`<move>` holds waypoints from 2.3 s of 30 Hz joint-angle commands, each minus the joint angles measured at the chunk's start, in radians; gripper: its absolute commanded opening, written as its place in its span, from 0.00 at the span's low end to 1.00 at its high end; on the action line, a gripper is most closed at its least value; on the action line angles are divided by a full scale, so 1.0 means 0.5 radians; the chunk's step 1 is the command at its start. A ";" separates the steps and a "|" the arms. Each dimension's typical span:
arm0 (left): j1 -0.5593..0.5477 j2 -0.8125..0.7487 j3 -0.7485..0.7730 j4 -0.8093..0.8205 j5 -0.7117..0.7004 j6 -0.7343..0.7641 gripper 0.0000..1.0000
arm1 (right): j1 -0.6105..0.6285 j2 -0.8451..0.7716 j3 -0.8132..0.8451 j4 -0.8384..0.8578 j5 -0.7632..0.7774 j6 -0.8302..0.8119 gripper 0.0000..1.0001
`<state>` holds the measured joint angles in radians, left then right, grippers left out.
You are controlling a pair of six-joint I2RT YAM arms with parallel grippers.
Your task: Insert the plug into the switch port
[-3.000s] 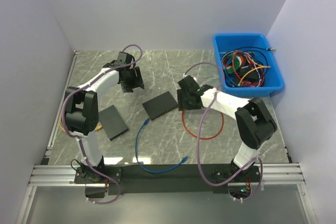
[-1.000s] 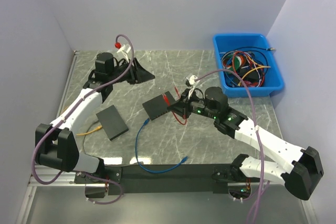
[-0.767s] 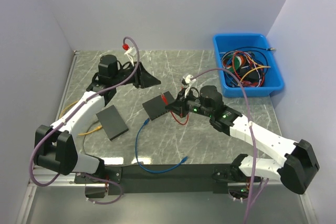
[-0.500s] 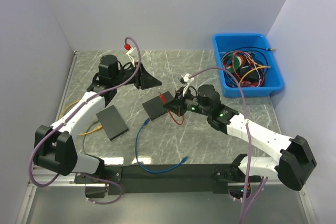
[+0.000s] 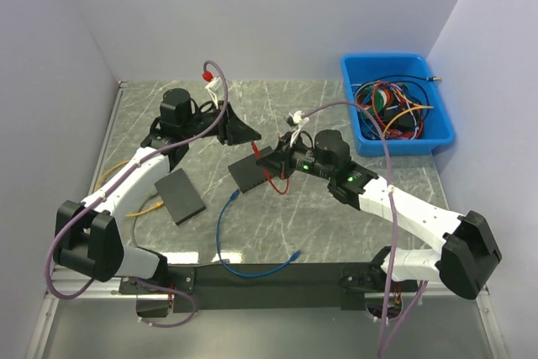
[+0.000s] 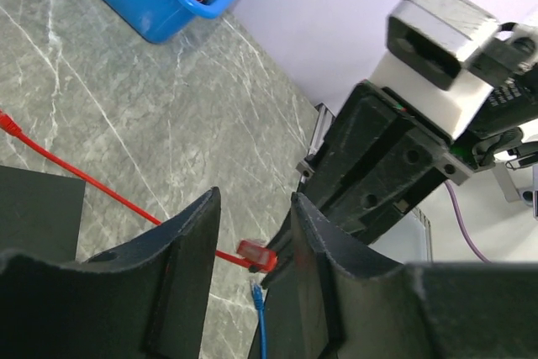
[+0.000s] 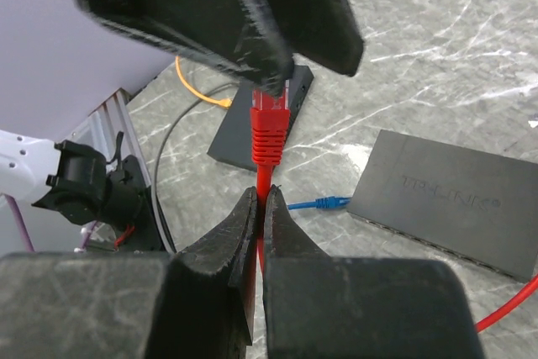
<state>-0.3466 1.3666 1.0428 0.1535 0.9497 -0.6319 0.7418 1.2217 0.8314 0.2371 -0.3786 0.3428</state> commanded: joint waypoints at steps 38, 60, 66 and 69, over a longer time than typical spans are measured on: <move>-0.034 -0.021 0.047 -0.031 -0.013 0.104 0.38 | -0.152 0.100 -0.144 0.465 -0.126 0.290 0.00; -0.043 -0.058 0.059 -0.114 -0.120 0.169 0.01 | -0.195 0.109 -0.107 0.302 -0.086 0.219 0.73; -0.049 -0.043 0.068 -0.105 -0.086 0.147 0.00 | -0.315 -0.029 -0.282 0.574 -0.384 0.293 0.69; -0.049 -0.049 0.062 -0.095 -0.068 0.144 0.00 | -0.336 -0.017 -0.298 0.685 -0.506 0.357 0.64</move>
<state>-0.3664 1.3678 1.0428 0.0845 0.8932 -0.5694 0.5812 1.2320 0.6926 0.4557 -0.5411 0.4934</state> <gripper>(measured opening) 0.172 0.650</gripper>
